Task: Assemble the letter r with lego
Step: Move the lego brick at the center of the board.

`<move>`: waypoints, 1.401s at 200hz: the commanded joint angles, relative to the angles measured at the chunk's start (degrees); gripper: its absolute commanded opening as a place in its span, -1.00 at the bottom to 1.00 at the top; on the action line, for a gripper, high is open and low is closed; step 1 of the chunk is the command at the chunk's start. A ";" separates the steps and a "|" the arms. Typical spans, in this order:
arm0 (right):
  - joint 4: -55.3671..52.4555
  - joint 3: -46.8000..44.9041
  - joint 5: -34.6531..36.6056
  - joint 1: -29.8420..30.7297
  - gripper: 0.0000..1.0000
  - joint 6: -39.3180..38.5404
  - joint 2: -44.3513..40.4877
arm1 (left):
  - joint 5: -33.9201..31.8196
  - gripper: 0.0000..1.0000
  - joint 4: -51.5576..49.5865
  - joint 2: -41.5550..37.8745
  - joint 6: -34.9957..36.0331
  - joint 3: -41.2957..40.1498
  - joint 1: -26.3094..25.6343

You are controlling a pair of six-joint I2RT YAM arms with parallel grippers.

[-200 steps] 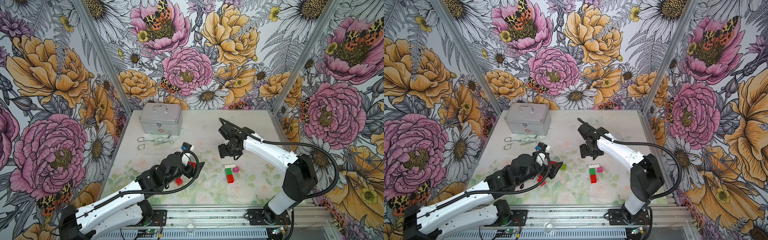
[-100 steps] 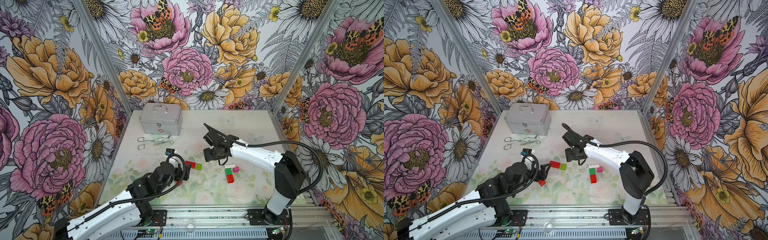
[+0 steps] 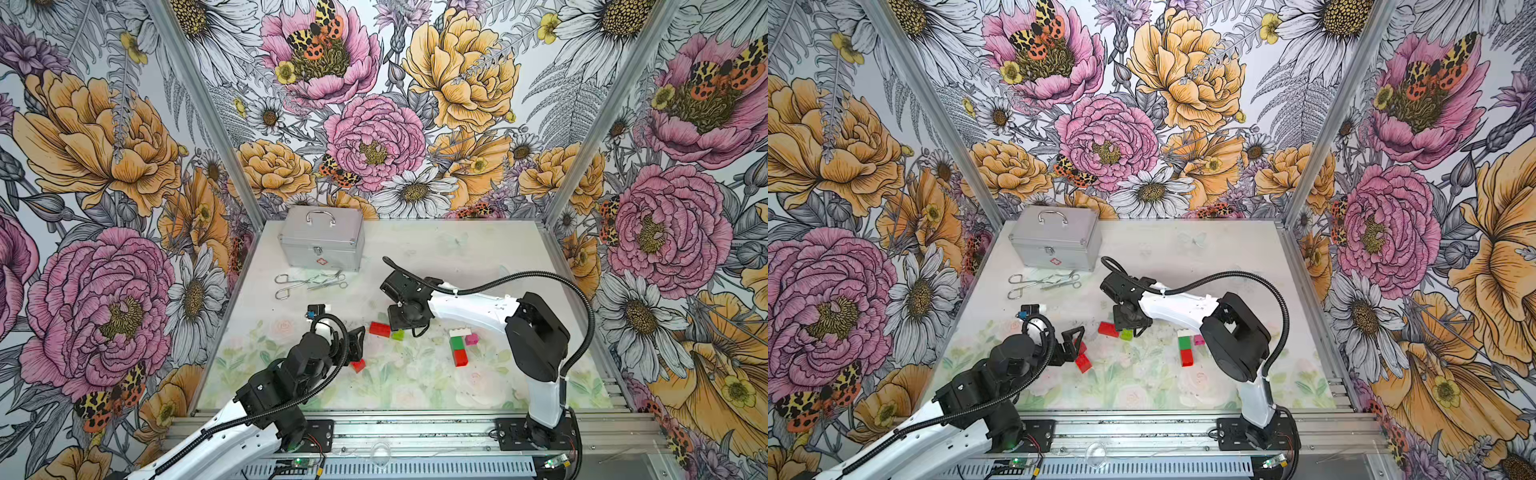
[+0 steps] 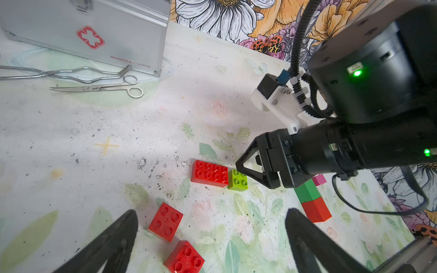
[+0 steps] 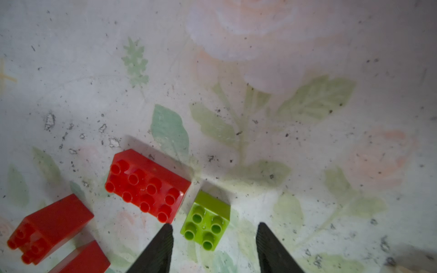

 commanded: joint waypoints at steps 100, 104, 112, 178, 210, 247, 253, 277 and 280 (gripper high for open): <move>-0.40 0.90 -1.63 0.89 0.05 2.63 4.06 | 1.37 0.98 0.33 1.02 1.06 1.08 1.03; -0.40 0.82 -1.63 0.89 0.05 2.62 4.13 | 1.30 0.98 0.35 0.98 1.26 1.16 1.02; -0.39 0.66 -1.63 0.90 0.05 2.71 4.23 | 1.28 0.97 0.44 1.09 1.36 1.33 1.06; -2.61 1.14 -1.10 0.64 -0.10 2.30 5.33 | 1.73 0.97 0.93 1.51 1.94 1.95 1.28; -4.64 1.77 0.28 -0.14 -0.21 1.26 4.79 | 2.24 0.98 1.35 1.64 2.20 2.24 1.41; -6.46 2.31 1.51 -3.17 -0.27 -0.78 2.95 | 3.34 0.97 2.29 3.61 3.20 3.27 1.90; -6.66 2.38 1.75 -3.97 -0.27 -1.27 2.68 | 3.62 0.98 2.46 4.14 3.46 3.54 2.03; -7.15 2.87 2.16 -7.94 -0.27 -3.79 1.71 | 4.93 0.98 3.45 6.76 4.41 4.64 2.92; -7.21 2.92 2.15 -8.46 -0.27 -4.18 1.66 | 5.11 0.98 3.55 7.11 4.56 4.73 3.03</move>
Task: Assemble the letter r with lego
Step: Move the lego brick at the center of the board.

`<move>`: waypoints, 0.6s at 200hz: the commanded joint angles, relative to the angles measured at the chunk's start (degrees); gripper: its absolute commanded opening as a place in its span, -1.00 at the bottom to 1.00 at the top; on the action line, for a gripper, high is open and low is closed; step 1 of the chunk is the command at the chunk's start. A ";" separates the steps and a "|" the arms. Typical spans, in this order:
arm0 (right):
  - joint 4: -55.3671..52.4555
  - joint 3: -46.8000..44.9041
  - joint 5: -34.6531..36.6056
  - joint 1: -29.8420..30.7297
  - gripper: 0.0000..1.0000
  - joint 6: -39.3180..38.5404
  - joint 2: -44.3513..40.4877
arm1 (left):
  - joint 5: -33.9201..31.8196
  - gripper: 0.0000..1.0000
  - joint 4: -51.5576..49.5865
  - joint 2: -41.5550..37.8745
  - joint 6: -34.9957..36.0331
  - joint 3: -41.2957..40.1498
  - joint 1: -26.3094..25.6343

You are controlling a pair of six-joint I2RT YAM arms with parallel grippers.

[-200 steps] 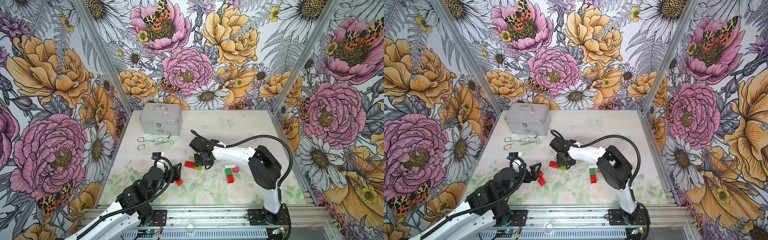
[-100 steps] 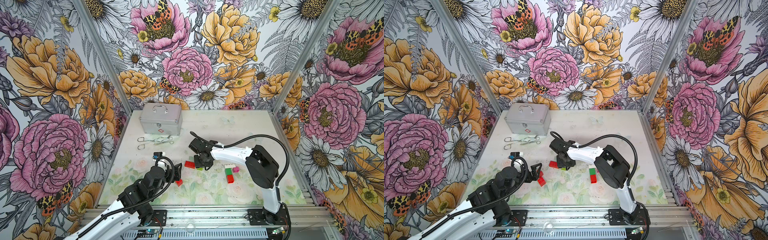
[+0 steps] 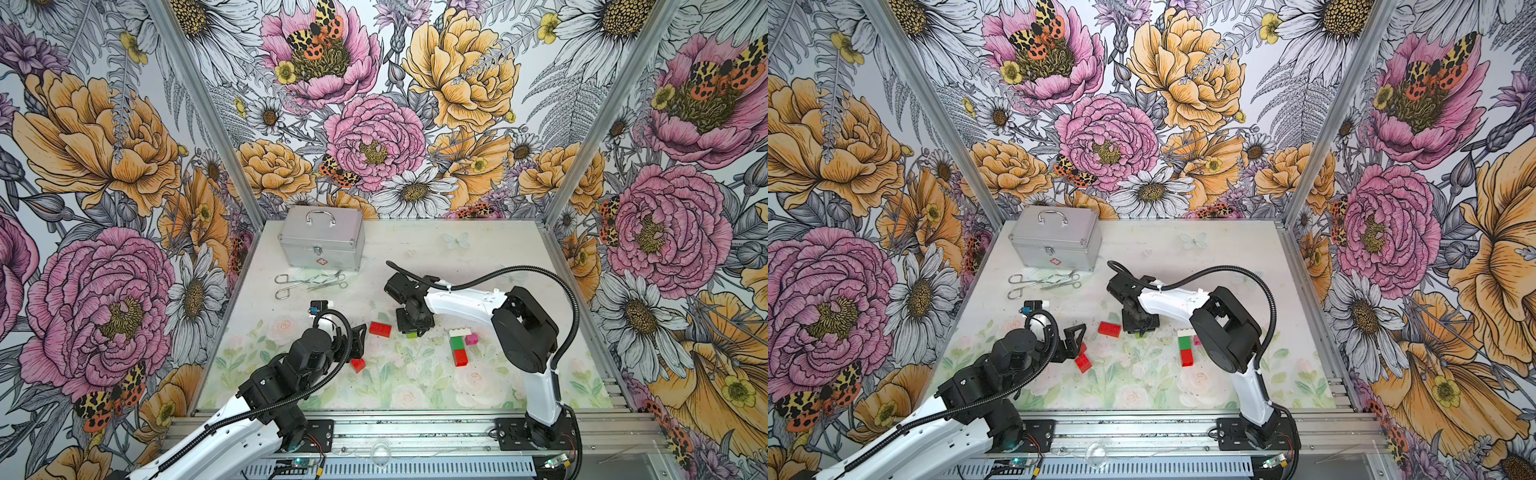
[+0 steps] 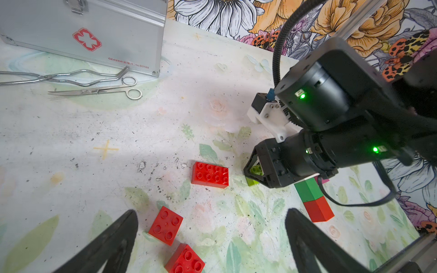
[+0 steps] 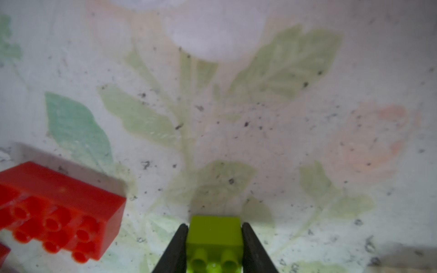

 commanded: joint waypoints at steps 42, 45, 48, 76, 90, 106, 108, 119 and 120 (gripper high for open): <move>-1.40 3.81 2.23 -9.83 -0.26 -8.18 -0.84 | 6.02 0.98 3.87 8.08 3.31 4.35 3.42; -1.40 3.93 2.24 -10.19 -0.26 -8.47 -0.70 | 6.21 0.98 3.88 8.62 3.30 4.56 3.60; -1.38 4.00 2.10 -10.62 -0.26 -8.61 -0.55 | 6.53 0.98 3.91 9.18 3.43 4.78 3.74; -1.31 5.65 1.69 -13.44 -0.26 -10.91 1.41 | 9.16 0.98 4.13 14.92 4.14 7.19 4.36; -1.27 6.36 0.93 -14.39 -0.26 -11.74 2.12 | 10.18 0.98 4.17 17.95 4.67 8.42 4.51; -1.22 6.97 0.40 -15.07 -0.25 -12.55 2.73 | 11.34 0.98 4.13 20.64 4.79 9.62 4.63; -1.22 7.00 0.29 -15.15 -0.25 -12.59 2.84 | 11.40 0.98 4.15 21.02 4.83 9.72 4.67; -1.18 7.18 -0.14 -15.36 -0.24 -12.98 3.23 | 11.83 0.98 4.26 22.32 4.81 10.12 4.69; -1.16 7.18 -0.14 -15.34 -0.24 -12.98 3.22 | 11.85 0.98 4.22 22.41 4.81 10.13 4.64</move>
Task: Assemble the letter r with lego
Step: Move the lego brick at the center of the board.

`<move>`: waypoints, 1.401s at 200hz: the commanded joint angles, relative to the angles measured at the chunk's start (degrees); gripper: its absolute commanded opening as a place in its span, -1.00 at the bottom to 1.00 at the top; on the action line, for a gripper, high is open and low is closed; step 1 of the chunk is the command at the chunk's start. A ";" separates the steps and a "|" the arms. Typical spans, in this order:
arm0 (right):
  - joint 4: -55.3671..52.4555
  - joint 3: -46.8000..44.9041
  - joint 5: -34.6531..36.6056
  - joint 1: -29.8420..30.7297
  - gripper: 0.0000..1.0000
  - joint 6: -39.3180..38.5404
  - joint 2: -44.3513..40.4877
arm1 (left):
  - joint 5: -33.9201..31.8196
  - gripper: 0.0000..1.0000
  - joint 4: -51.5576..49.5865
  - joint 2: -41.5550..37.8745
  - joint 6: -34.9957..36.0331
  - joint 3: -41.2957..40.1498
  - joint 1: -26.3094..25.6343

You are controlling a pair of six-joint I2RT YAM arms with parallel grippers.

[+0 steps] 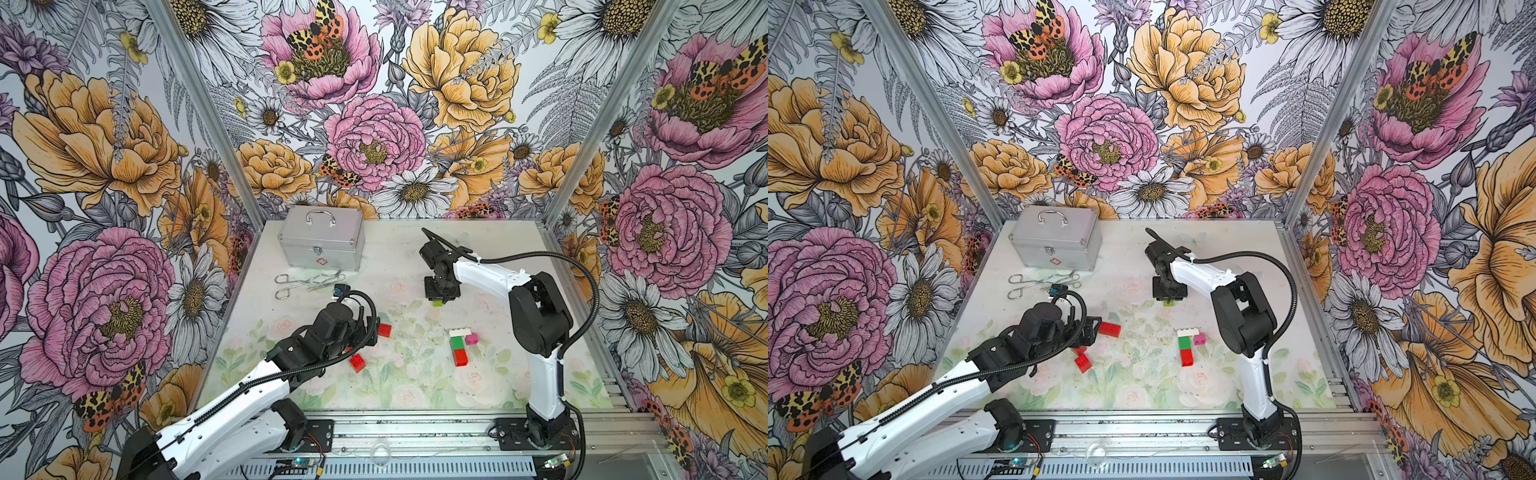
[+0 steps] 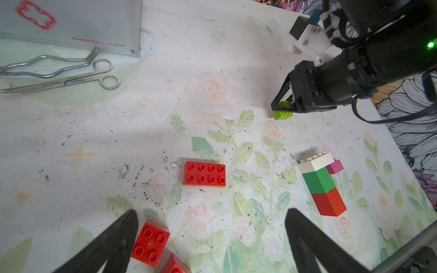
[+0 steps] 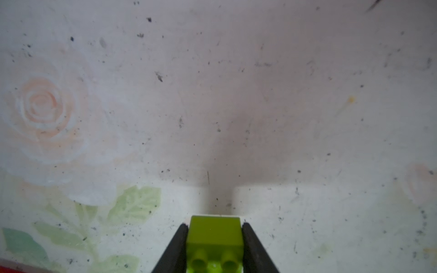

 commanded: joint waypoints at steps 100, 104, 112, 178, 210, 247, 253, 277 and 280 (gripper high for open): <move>0.73 2.27 -2.40 -1.20 0.26 -3.33 2.18 | 7.76 0.98 2.31 9.90 1.99 3.76 5.17; 0.72 2.18 -2.50 -1.22 0.31 -3.34 1.91 | 8.00 0.98 2.29 10.32 2.10 4.05 5.14; 0.73 1.80 -2.48 -1.21 0.37 -3.18 0.93 | 8.26 0.98 2.06 11.20 2.29 4.55 5.18; 0.66 -5.75 -2.79 -1.27 0.49 -2.81 -11.17 | 10.04 0.97 0.14 21.67 3.68 9.63 4.56; 0.90 -10.04 -2.82 -1.35 0.49 -2.78 -15.66 | 8.55 0.94 -1.52 26.43 3.88 11.86 4.64; 1.96 -13.73 -3.67 -1.31 0.49 -3.06 -18.84 | 9.81 0.88 -2.10 31.74 4.83 13.40 4.82; 2.11 -14.11 -3.80 -1.32 0.49 -3.19 -19.26 | 10.07 0.88 -2.04 32.72 4.91 13.84 4.81; 2.65 -15.72 -3.93 -1.36 0.49 -3.40 -20.65 | 10.85 0.87 -2.13 36.86 5.49 15.34 4.67; 2.73 -15.84 -3.93 -1.39 0.49 -3.40 -20.84 | 10.99 0.86 -2.12 37.26 5.54 15.50 4.65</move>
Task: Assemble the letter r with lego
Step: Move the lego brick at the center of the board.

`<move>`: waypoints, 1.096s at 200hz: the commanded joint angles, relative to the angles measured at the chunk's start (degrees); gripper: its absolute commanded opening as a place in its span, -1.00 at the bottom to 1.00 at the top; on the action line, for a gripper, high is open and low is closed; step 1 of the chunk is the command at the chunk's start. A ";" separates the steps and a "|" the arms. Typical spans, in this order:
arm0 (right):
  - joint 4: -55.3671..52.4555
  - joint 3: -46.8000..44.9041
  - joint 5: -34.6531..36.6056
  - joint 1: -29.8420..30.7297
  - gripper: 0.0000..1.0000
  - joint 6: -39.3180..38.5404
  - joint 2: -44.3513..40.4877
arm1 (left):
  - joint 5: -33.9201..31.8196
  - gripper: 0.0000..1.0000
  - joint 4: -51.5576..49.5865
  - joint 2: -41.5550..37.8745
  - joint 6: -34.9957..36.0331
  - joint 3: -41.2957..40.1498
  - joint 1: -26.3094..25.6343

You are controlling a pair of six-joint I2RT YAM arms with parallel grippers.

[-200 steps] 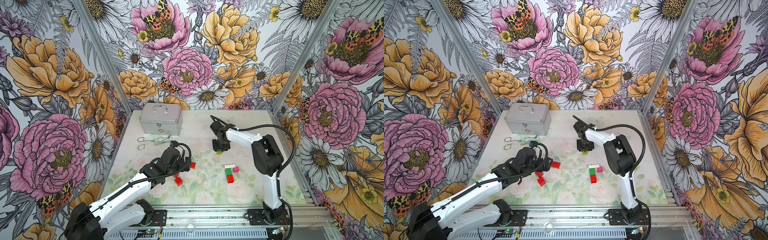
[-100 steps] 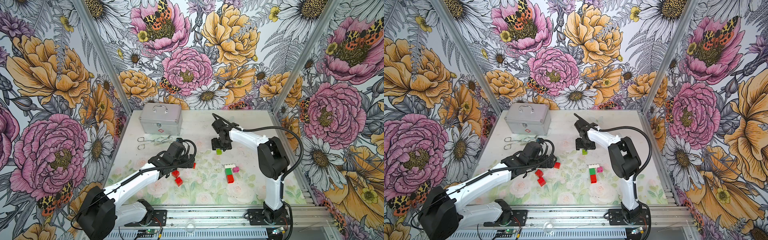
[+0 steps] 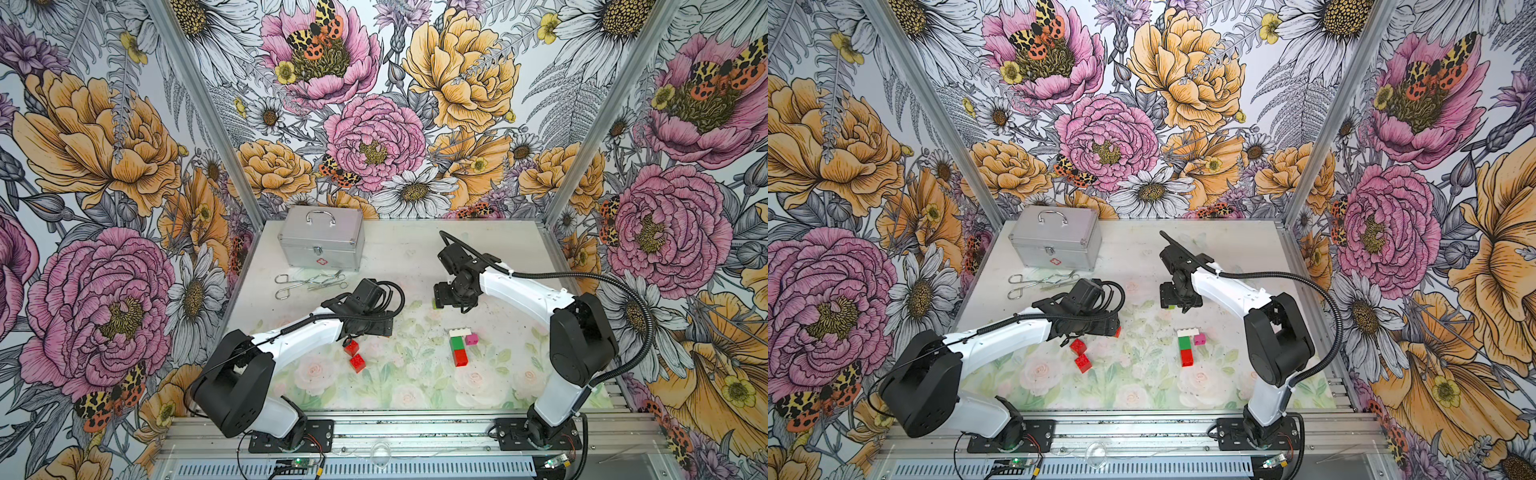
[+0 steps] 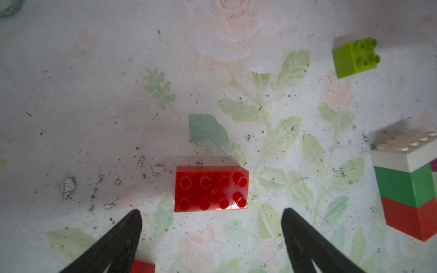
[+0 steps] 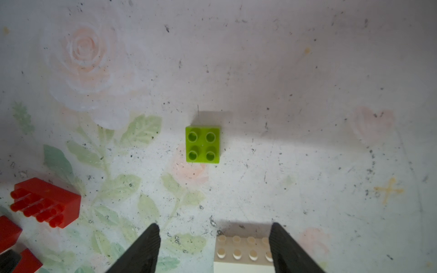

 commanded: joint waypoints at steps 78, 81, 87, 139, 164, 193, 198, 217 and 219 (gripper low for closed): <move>3.08 -5.52 -0.77 -1.54 0.49 -0.39 -8.34 | 0.37 0.62 -1.22 10.70 0.09 5.50 -1.85; 3.10 -5.69 -0.76 -1.70 0.49 -0.42 -8.49 | 0.34 0.60 -1.30 10.93 0.06 5.70 -1.90; 3.10 -5.97 -0.76 -1.89 0.49 -0.42 -8.84 | 0.22 0.55 -1.63 11.42 -0.11 6.14 -2.15; 3.76 -8.71 -1.08 -3.49 0.49 -1.01 -11.78 | -1.04 0.00 -3.42 14.07 -4.23 9.85 -4.54; 4.71 -10.39 -1.55 -4.30 0.49 -1.22 -12.90 | -2.42 0.01 -3.79 16.22 -7.21 12.89 -5.60; 5.45 -12.18 -2.38 -5.24 0.49 -1.57 -14.51 | -4.19 0.01 -4.75 20.08 -9.81 18.11 -6.05; 5.51 -12.52 -2.47 -5.45 0.49 -1.57 -14.86 | -4.73 0.01 -5.06 21.01 -10.17 19.15 -6.05; 5.74 -13.57 -2.99 -6.04 0.49 -1.91 -15.83 | -5.84 0.05 -5.12 22.96 -11.77 22.24 -5.97; 5.74 -13.68 -2.99 -6.07 0.49 -1.98 -15.92 | -5.93 0.05 -5.11 23.16 -12.13 22.59 -5.90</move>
